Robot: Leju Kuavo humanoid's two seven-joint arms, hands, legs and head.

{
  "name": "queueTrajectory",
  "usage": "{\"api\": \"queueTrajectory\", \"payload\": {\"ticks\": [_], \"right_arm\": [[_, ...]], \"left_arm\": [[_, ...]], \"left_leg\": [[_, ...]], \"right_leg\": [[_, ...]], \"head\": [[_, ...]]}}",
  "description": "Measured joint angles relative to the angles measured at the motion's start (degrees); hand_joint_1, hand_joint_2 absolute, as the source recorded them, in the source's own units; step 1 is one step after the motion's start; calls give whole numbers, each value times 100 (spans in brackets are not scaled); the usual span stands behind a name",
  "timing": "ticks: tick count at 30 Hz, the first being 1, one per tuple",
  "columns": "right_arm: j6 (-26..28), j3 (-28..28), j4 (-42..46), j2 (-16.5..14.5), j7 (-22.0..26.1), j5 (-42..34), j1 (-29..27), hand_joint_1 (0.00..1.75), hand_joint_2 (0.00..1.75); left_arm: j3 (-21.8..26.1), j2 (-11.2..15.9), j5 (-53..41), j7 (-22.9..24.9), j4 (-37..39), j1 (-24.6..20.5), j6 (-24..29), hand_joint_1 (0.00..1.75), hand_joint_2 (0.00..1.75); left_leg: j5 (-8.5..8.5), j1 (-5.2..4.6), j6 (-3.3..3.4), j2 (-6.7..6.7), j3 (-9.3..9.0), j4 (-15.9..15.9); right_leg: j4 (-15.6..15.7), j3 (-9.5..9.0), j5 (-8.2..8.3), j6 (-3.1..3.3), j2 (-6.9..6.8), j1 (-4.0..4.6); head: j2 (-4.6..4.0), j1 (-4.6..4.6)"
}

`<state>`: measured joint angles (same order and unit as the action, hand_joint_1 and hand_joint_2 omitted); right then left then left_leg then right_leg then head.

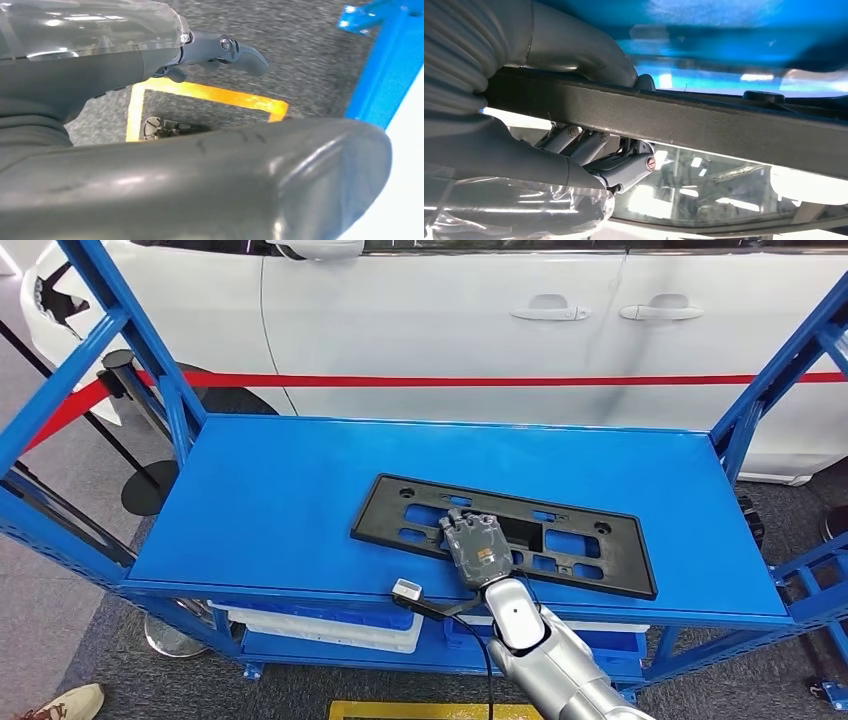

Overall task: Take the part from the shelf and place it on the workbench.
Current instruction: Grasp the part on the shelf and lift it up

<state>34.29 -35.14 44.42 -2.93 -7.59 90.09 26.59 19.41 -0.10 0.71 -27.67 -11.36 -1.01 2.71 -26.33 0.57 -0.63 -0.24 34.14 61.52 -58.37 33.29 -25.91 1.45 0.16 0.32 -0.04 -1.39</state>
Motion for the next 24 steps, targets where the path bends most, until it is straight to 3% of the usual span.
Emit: {"api": "queueTrajectory", "payload": {"ticks": [1,4,7,9,13,16,18,20,22,24], "right_arm": [[5,38,3,2,13,0,-4,171,175],[34,151,4,11,77,-1,-22,171,175],[58,253,10,16,115,-8,-44,171,175],[63,279,13,16,130,-15,-48,171,175],[63,281,13,16,134,-16,-48,171,175],[66,326,20,16,236,-72,-77,171,175],[-12,487,377,28,1080,-1064,-151,171,175],[-136,662,1043,72,2308,-2619,-251,171,175],[-231,718,1616,135,3064,-3660,-321,171,175],[-340,757,2182,198,3629,-4528,-394,171,175]], "left_arm": [[1,3,-20,-24,0,-2,22,0,0],[2,8,-84,-21,1,5,181,0,0],[5,10,-126,-11,0,-5,305,0,0],[7,12,-138,-15,0,-11,317,0,0],[7,12,-139,-15,-1,-11,317,0,0],[10,20,-150,-35,0,-10,326,0,0],[70,28,-135,-147,0,-8,151,0,0],[176,32,-83,-338,0,-8,-151,0,0],[261,35,-40,-486,0,-8,-350,0,0],[323,38,-33,-579,0,-7,-475,0,0]], "left_leg": [[44,-8,25,-2,-92,-205],[47,-22,120,2,-123,-312],[91,3,214,23,-133,-362],[96,3,234,23,-127,-364],[96,3,237,23,-125,-364],[97,-3,240,25,-115,-359],[77,-11,184,27,-128,-347],[58,-7,78,38,-159,-355],[-27,11,4,48,-148,-268],[-351,22,-36,46,44,227]], "right_leg": [[-16,15,-5,-24,2,8],[-37,49,-4,-104,12,6],[-369,193,-245,-187,11,-11],[-616,311,-408,-208,9,-19],[-664,334,-433,-211,9,-21],[-1294,644,-681,-232,8,-45],[-816,421,-394,-181,6,-30],[0,32,11,-88,18,5],[67,-5,54,-21,29,-6],[114,-37,77,30,27,-22]], "head": [[0,4],[0,9],[0,17],[0,21],[-1,21],[-1,19],[0,17],[0,16],[0,15],[0,11]]}}
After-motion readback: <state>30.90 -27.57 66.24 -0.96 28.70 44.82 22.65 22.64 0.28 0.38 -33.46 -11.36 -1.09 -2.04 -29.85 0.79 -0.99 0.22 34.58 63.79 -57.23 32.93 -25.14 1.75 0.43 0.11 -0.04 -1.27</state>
